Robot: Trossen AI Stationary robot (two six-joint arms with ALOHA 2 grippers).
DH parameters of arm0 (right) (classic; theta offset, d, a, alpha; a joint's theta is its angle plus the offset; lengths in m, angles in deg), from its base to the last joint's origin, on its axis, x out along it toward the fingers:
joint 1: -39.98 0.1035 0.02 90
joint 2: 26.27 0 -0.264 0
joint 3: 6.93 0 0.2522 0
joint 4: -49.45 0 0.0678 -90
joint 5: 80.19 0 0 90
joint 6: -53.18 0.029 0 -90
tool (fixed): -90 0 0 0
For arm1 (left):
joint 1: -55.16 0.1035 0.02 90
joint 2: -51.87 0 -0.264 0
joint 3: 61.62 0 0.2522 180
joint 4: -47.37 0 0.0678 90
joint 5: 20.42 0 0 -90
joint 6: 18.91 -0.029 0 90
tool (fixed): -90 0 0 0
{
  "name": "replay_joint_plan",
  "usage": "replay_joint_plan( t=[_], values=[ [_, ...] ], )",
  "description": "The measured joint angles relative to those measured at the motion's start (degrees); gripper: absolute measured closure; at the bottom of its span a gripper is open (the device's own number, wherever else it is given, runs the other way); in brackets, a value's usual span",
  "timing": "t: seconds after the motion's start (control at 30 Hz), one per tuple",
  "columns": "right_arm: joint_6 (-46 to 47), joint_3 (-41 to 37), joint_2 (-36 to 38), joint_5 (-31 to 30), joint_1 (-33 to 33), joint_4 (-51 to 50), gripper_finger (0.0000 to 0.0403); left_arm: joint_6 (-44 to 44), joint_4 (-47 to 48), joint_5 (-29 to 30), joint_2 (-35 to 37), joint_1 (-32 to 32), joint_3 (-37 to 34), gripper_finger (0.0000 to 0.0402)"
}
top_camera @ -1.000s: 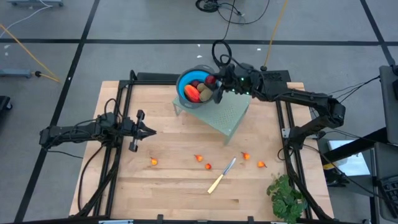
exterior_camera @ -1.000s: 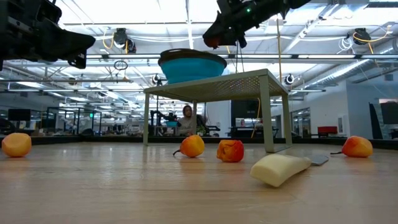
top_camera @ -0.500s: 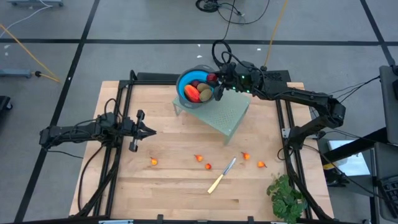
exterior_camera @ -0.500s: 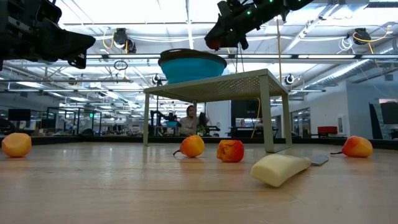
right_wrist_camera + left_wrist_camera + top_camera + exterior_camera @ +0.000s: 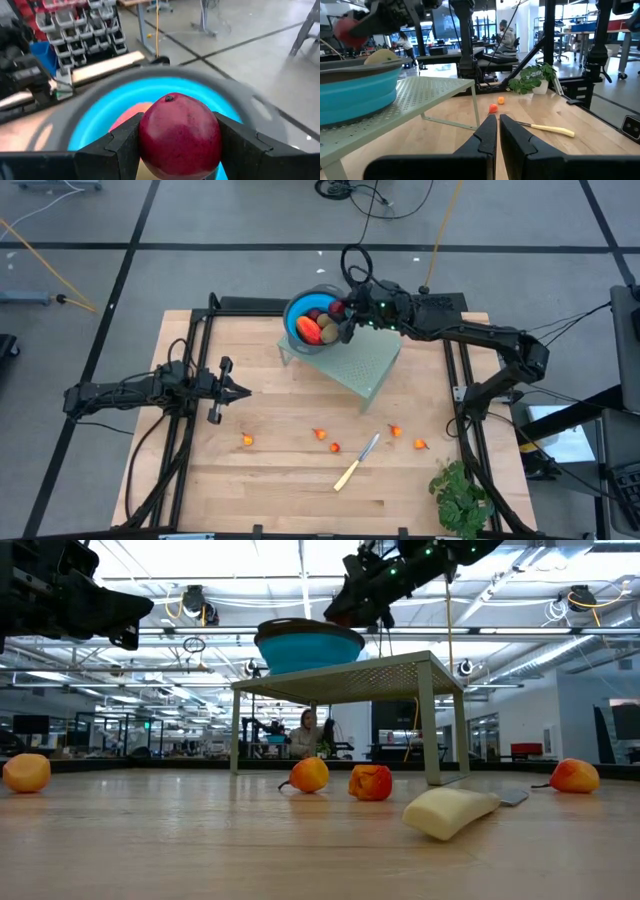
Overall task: Pick & Place Fruit
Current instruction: Put the pomegranate into the blue strainer bowl on the shelf
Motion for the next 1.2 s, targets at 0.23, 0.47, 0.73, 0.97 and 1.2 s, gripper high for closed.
replay_joint_plan(
  t=[0.23, 0.47, 0.73, 0.97, 1.2],
  values=[
    [0.0, 0.0, -1.0, 1.2, 0.0, 2.1, 0.0193, 0.0, 0.4, 0.0, 0.0, 0.0, 0.0, 0.0378],
    [0.0, 0.0, -1.0, 1.2, 0.0, 2.1, 0.0193, 0.0, 0.4, 0.0, 0.0, 0.0, 0.0, 0.0378],
    [0.0, 0.0, -1.1, 1.2, 0.0, 2.1, 0.0193, 0.0, 0.3, 0.0, 0.0, 0.0, 0.0, 0.0378],
    [0.1, 0.1, -2.2, 1.2, 0.0, 2.9, 0.0193, -0.1, 0.3, 0.0, 0.0, 0.0, 0.0, 0.0378],
    [2.9, 0.1, -4.8, 1.5, -0.4, 5.3, 0.0193, 0.0, 0.3, 0.0, 0.0, 0.0, 0.0, 0.0378]
  ],
)
